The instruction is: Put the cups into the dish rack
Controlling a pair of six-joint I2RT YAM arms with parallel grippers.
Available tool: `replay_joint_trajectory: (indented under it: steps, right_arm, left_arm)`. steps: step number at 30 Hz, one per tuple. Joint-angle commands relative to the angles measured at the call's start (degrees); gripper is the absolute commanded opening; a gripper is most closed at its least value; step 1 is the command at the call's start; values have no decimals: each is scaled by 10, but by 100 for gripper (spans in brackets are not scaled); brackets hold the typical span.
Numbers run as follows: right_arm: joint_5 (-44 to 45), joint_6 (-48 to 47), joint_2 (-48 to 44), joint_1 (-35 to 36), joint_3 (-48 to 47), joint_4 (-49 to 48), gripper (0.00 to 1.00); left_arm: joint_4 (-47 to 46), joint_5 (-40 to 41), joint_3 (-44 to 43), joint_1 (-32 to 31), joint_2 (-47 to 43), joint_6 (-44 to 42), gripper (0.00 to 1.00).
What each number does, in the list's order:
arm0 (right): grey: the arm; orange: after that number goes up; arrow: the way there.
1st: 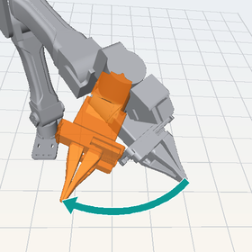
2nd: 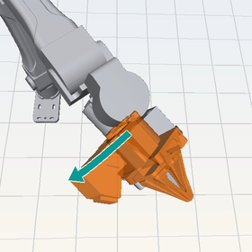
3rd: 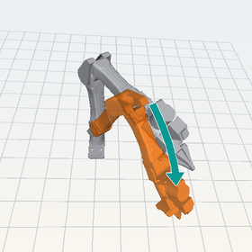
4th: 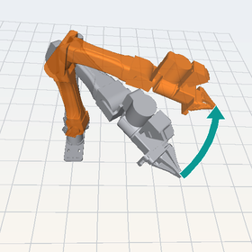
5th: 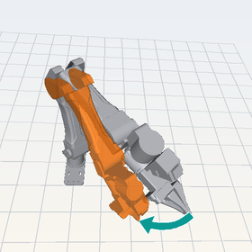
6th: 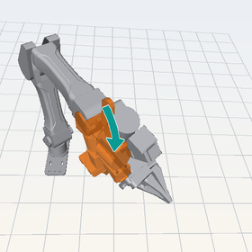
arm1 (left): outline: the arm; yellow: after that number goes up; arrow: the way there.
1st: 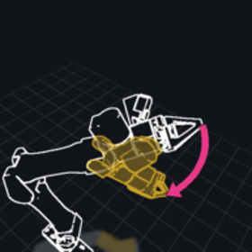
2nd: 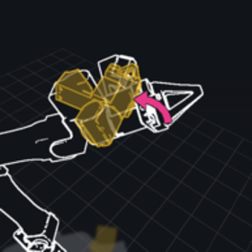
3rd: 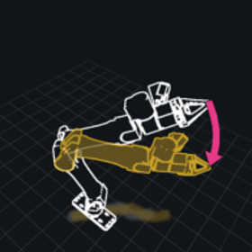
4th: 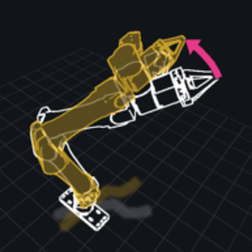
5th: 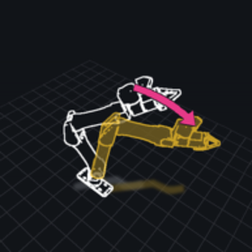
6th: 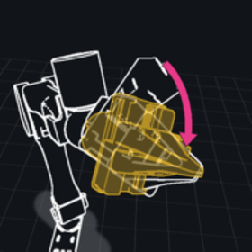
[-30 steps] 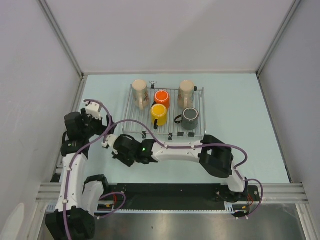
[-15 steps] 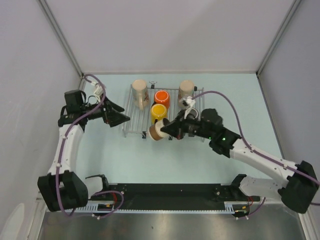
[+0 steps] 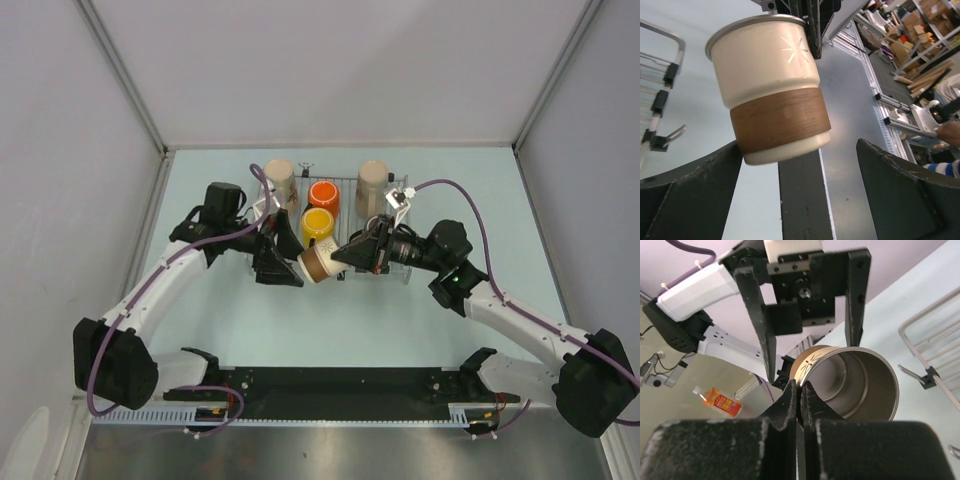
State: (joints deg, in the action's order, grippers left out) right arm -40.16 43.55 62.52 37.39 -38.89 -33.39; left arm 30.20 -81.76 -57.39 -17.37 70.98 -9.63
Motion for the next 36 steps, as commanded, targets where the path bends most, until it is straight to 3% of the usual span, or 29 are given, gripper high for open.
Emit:
replay_joint_trajectory:
  steps: [1,20,25,30,34,36]
  right_arm:
    - [-22,32,3,-3,-3,-78,0]
    - [-2,58,73,22,20,-171,0]
    - [3,58,86,30,19,-182,0]
    - [11,43,74,32,24,-163,0]
    - [21,29,71,34,30,-143,0]
    - [27,23,73,38,33,-136,0]
  left_arm:
    - [-3,-53,-4,-28,25,-28,100]
    - [13,-6,-28,-41,28,-38,97]
    - [-24,6,-12,-41,29,-9,68]
    - [-39,22,-12,-34,24,0,53]
    - [-92,35,-9,-3,5,50,32]
    - [-102,41,-10,20,-5,61,26]
